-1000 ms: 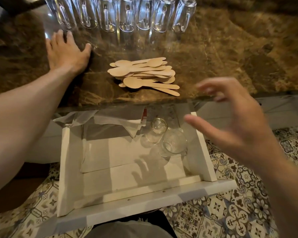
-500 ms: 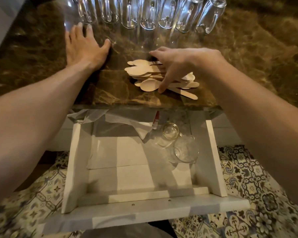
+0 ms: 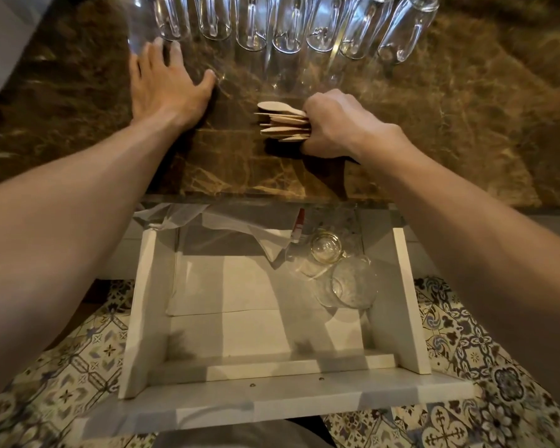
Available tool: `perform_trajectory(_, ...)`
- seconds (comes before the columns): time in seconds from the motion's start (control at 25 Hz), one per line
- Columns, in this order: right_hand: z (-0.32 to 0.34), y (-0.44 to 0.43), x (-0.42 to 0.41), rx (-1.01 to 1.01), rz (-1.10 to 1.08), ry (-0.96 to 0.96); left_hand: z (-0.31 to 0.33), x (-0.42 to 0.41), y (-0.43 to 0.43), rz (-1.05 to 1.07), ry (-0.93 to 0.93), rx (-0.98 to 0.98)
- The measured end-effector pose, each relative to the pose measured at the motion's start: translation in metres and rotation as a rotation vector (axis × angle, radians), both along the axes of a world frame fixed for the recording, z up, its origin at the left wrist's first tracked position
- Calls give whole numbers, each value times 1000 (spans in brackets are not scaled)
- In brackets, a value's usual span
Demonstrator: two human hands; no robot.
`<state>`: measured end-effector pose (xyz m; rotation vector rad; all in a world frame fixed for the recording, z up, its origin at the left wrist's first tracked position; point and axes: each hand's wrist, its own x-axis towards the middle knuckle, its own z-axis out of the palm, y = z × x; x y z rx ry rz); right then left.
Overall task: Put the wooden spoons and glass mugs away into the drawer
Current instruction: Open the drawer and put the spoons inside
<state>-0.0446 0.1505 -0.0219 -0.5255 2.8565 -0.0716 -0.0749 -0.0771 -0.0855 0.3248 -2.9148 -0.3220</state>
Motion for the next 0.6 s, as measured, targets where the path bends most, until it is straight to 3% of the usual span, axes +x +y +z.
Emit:
perform_trajectory(0.36, 1, 5, 13, 64, 160, 222, 0, -1, 0, 9, -12, 18)
perform_trajectory(0.48, 15, 5, 18, -253, 37, 251, 0, 0, 0, 3, -6, 15)
perform_trajectory(0.6, 37, -3, 38, -783, -73, 170, -1, 2, 0, 3, 1, 8)
